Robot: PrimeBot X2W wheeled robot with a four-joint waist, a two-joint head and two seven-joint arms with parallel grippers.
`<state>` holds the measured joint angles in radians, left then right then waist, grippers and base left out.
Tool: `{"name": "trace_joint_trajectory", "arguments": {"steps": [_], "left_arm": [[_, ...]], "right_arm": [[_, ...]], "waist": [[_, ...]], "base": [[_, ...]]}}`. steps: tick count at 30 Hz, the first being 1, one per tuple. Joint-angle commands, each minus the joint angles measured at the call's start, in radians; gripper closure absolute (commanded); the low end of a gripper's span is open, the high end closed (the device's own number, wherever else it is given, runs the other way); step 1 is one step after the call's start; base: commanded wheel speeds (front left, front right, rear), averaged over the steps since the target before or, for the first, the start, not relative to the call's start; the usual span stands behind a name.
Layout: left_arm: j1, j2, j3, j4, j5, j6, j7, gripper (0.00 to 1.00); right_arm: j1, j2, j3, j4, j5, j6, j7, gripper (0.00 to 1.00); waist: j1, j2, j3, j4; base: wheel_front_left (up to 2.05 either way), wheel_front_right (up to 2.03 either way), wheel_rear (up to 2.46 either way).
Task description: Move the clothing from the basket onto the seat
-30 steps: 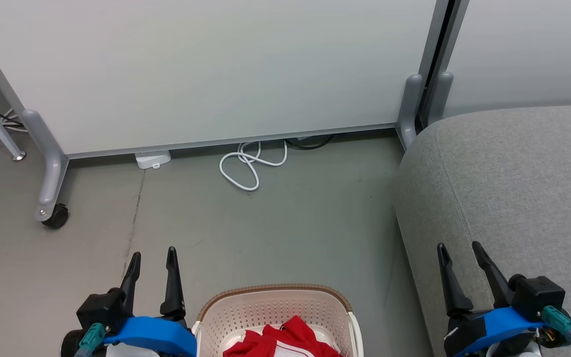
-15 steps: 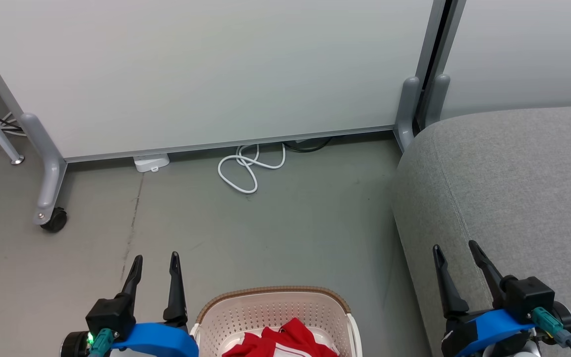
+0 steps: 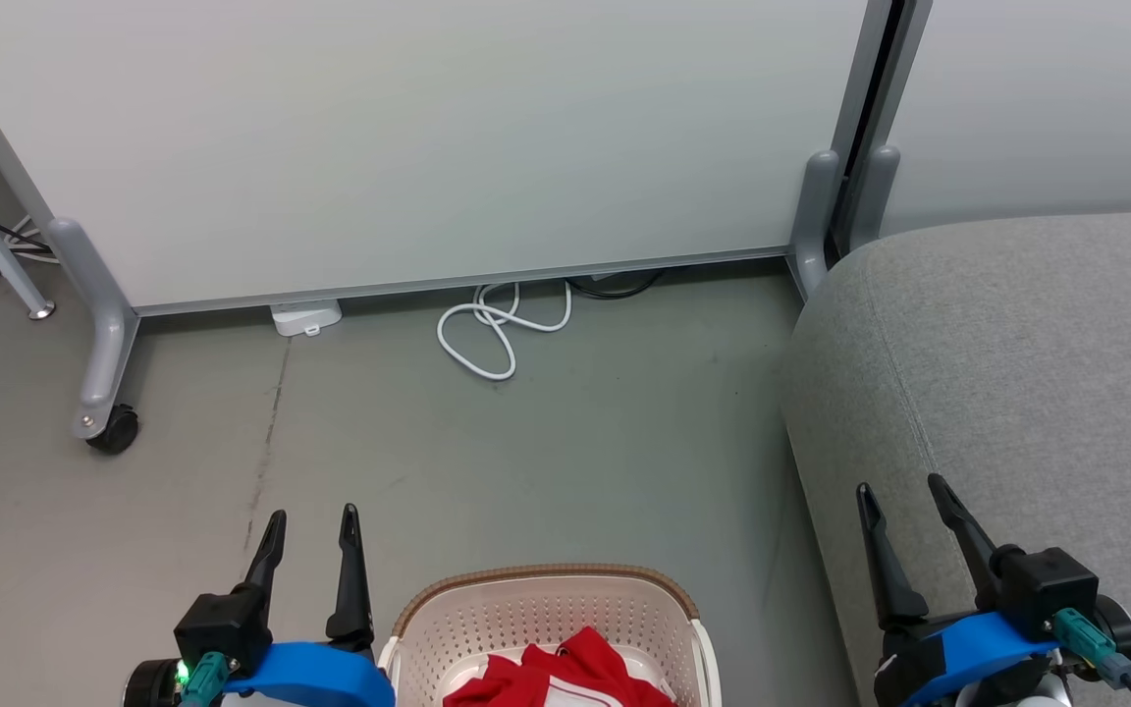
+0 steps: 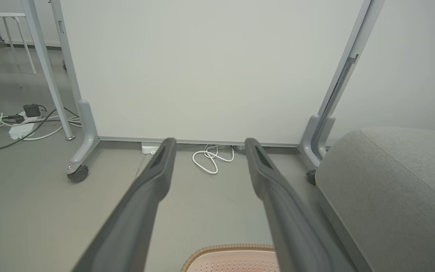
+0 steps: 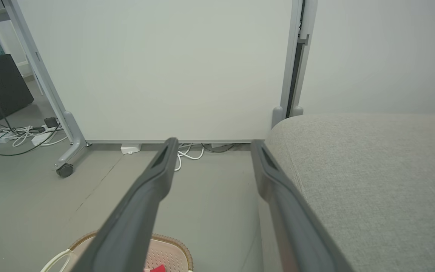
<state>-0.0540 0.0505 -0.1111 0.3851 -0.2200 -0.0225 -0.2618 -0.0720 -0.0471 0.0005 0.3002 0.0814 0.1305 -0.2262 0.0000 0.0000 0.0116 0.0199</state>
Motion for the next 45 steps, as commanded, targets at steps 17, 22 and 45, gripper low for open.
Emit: {"name": "trace_joint_trajectory", "arguments": {"steps": [17,22,45], "left_arm": [[-0.054,0.010,0.005,0.068,0.003,-0.003,-0.004,0.00],[-0.117,0.034,-0.020,0.180,0.028,-0.011,0.012,0.00],[-0.453,0.143,-0.030,0.678,0.009,-0.028,0.245,0.00]], "right_arm": [[-0.090,-0.005,0.095,-0.028,0.000,0.000,-0.011,0.00],[-0.144,-0.005,0.140,-0.038,0.013,0.000,-0.020,0.00],[-0.324,-0.004,0.295,-0.111,0.148,0.000,-0.040,0.00]], "waist": [[0.0000,0.0000,0.157,-0.119],[0.0000,0.0000,0.243,-0.181],[0.0000,0.0000,0.600,-0.398]], "base": [[0.00,0.00,0.00],[0.00,0.00,0.00],[0.00,0.00,0.00]]}}
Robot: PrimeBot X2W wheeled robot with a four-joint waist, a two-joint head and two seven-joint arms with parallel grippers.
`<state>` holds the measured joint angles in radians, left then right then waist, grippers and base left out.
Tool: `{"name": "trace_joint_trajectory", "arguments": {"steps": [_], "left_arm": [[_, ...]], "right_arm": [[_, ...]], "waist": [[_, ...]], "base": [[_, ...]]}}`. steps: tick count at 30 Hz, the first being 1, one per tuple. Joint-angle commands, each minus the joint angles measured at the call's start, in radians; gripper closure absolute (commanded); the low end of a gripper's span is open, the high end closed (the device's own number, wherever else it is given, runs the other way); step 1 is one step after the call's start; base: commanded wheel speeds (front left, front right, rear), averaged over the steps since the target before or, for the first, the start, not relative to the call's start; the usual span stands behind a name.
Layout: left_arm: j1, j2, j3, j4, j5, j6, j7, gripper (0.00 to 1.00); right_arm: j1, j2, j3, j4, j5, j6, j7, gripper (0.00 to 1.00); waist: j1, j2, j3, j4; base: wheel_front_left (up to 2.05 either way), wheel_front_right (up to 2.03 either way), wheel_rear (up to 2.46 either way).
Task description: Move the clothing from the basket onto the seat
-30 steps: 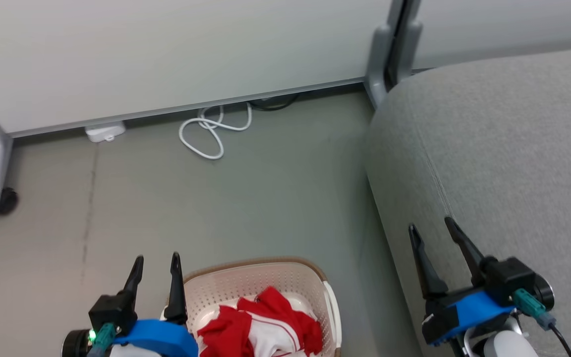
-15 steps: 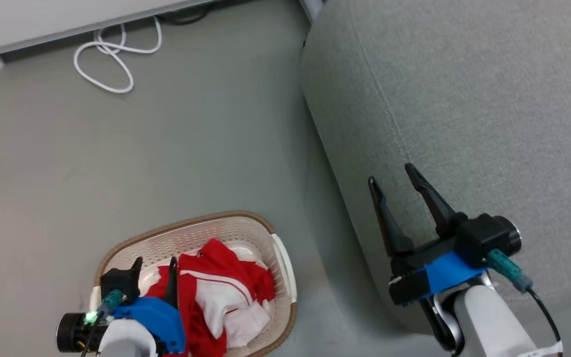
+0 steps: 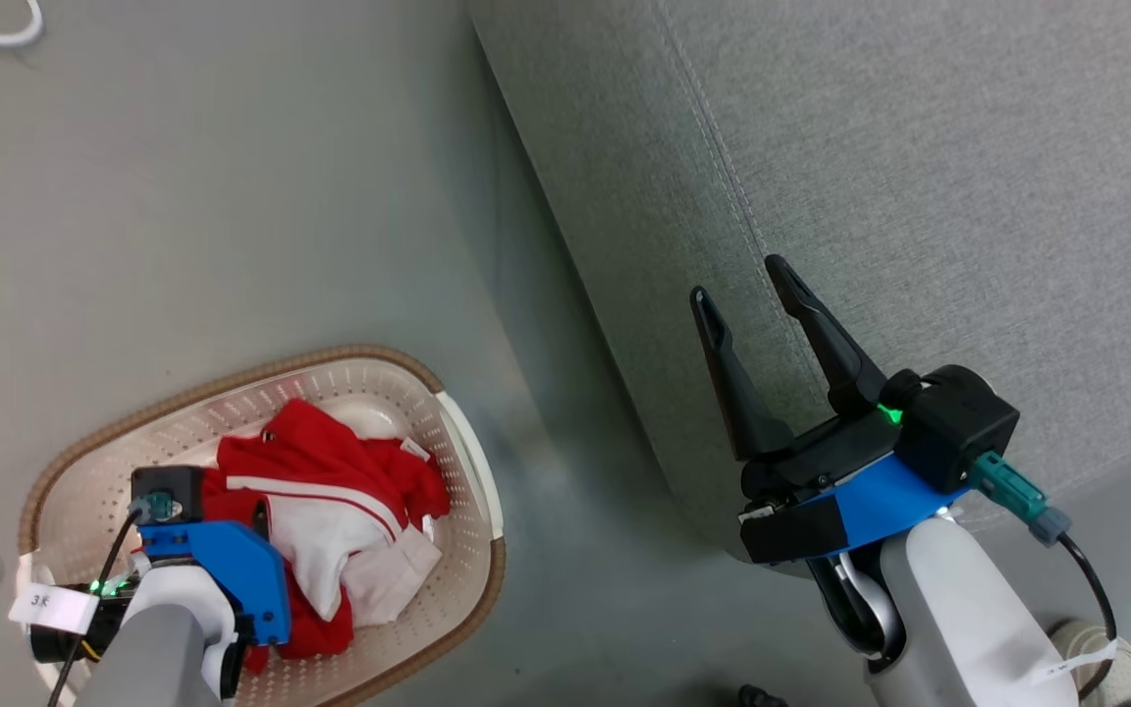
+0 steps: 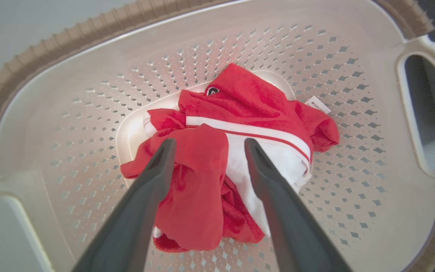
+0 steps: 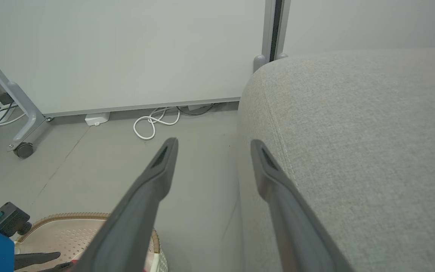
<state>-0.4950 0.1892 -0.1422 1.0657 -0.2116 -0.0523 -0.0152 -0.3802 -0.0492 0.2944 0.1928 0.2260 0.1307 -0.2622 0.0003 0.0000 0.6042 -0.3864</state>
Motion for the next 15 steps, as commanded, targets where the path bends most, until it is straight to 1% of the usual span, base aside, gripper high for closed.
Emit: {"name": "trace_joint_trajectory", "arguments": {"steps": [1,3,7,10,15], "left_arm": [[-0.024,0.008,0.002,0.013,-0.001,0.010,0.012,0.00],[-0.048,0.015,-0.005,0.038,0.006,0.023,0.038,0.00],[-0.084,0.021,-0.002,0.083,0.004,0.067,0.084,0.00],[-0.105,0.019,-0.006,0.102,0.000,0.073,0.100,0.00],[-0.146,0.045,-0.019,0.128,0.010,0.093,0.135,0.00]], "right_arm": [[-0.018,-0.002,0.005,-0.009,0.008,0.000,-0.004,0.00],[-0.024,-0.002,0.013,-0.020,0.020,0.000,-0.004,0.00],[-0.035,-0.002,0.036,-0.043,0.037,0.000,-0.004,0.00],[-0.038,-0.002,0.050,-0.058,0.045,0.000,-0.004,0.00],[-0.046,-0.002,0.065,-0.081,0.056,0.000,-0.004,0.00]], "waist": [[-0.0003,0.0000,0.019,0.004],[-0.0003,0.0000,0.044,-0.005],[-0.0003,0.0000,0.080,-0.019],[-0.0003,0.0000,0.105,-0.027],[-0.0003,0.0000,0.160,-0.039]], "base": [[0.00,0.00,0.00],[0.00,0.00,0.00],[0.00,0.00,0.00],[0.00,0.00,0.00],[0.00,0.00,0.00]]}}
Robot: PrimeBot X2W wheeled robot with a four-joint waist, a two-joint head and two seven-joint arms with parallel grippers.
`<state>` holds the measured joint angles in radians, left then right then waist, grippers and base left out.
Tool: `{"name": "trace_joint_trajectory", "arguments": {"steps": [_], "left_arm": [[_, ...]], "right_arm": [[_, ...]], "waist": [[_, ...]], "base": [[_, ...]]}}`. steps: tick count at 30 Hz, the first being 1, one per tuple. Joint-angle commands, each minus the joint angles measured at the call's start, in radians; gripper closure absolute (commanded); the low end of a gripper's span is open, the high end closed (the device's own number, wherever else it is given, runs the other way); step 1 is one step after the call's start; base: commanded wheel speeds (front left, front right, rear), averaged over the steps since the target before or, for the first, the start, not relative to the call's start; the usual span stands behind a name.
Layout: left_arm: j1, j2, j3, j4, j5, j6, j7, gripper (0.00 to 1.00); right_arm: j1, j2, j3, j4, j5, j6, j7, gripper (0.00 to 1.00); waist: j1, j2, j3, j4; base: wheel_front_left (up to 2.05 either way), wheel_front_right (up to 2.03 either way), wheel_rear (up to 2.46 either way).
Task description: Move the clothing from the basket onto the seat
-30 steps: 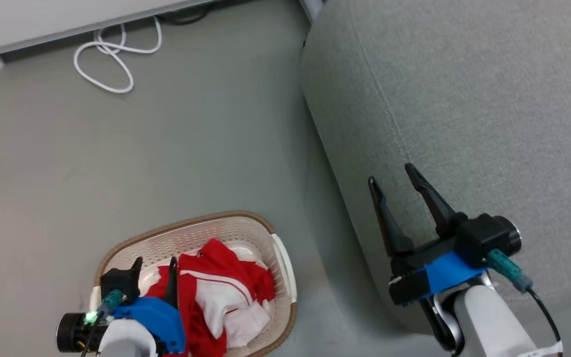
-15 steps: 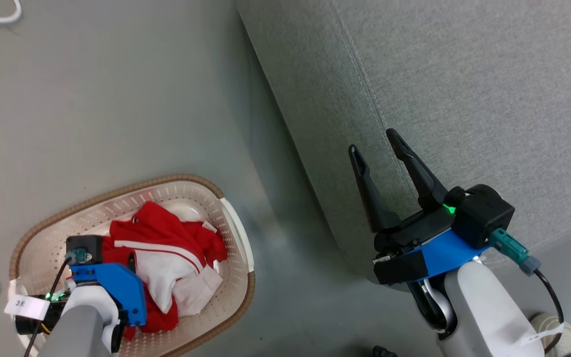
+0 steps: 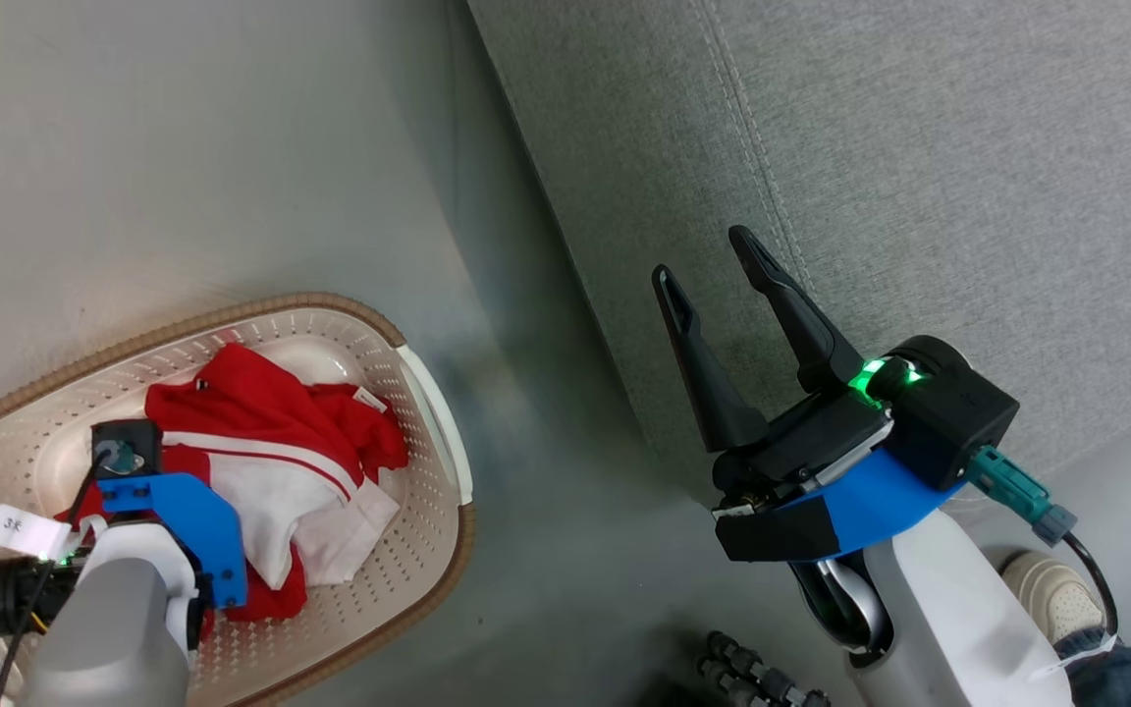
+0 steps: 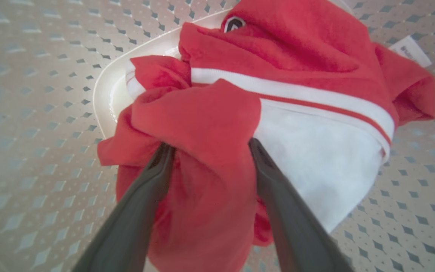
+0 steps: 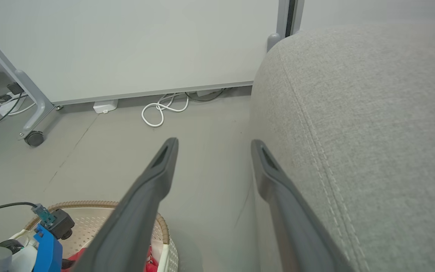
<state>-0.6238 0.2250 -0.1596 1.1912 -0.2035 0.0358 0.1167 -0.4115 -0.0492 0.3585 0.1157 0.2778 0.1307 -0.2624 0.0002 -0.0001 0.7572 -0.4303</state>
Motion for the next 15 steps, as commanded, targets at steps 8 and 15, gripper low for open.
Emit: {"name": "trace_joint_trajectory", "arguments": {"steps": [8,15], "left_arm": [[-0.067,0.006,-0.020,0.020,-0.004,-0.023,0.035,1.00],[-0.077,-0.016,-0.021,0.025,-0.030,-0.069,0.004,1.00]], "right_arm": [[-0.027,-0.002,-0.015,-0.004,-0.001,0.000,-0.004,0.00],[-0.035,-0.002,-0.026,0.008,-0.016,0.000,-0.004,0.00]], "waist": [[-0.0002,0.0001,0.040,0.031],[-0.0002,0.0001,0.011,0.063]], "base": [[0.00,0.00,0.00],[0.00,0.00,0.00]]}}
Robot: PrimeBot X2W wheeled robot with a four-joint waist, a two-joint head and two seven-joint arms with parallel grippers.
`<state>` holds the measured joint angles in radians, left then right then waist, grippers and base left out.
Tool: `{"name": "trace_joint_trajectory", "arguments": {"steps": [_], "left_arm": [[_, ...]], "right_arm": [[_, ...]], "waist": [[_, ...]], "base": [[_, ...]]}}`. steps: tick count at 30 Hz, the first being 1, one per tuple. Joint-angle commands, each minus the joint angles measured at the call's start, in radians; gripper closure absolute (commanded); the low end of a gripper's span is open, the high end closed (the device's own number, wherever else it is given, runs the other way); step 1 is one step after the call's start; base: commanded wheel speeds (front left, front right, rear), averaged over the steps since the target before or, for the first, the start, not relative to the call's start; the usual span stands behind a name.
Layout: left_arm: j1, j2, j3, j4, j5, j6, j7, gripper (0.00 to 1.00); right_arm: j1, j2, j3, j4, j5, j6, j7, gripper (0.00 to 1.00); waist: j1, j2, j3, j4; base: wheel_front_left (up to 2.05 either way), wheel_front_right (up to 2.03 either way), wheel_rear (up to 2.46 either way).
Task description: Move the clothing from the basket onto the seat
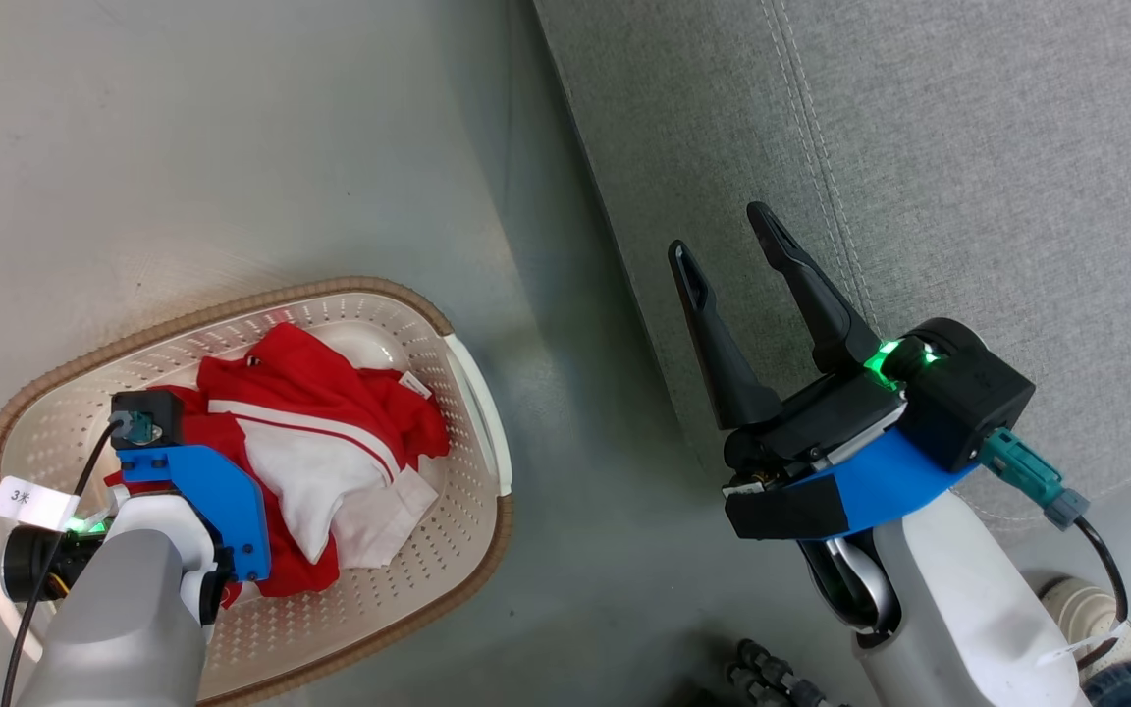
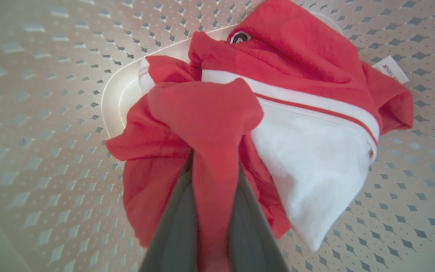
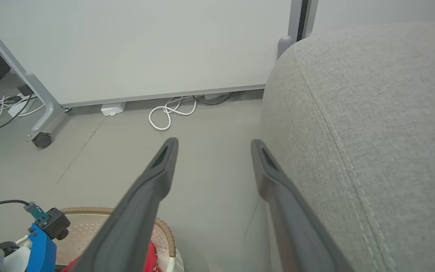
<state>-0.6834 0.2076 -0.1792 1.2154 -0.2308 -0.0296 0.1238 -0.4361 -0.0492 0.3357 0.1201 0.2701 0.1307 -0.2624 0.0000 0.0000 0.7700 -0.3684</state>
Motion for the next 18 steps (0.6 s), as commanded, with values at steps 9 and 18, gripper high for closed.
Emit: {"name": "trace_joint_trajectory", "arguments": {"steps": [9,18], "left_arm": [[-0.033,-0.015,-0.005,0.029,-0.026,-0.024,-0.015,1.00],[-0.012,-0.060,-0.016,0.045,-0.055,-0.070,-0.085,1.00]], "right_arm": [[-0.020,-0.002,0.000,0.015,-0.018,0.000,-0.004,0.00],[0.004,-0.002,-0.014,0.045,-0.042,0.000,-0.004,0.00]], "waist": [[0.0000,0.0000,-0.038,0.018],[0.0000,0.0000,-0.130,0.076]], "base": [[0.00,0.00,0.00],[0.00,0.00,0.00]]}}
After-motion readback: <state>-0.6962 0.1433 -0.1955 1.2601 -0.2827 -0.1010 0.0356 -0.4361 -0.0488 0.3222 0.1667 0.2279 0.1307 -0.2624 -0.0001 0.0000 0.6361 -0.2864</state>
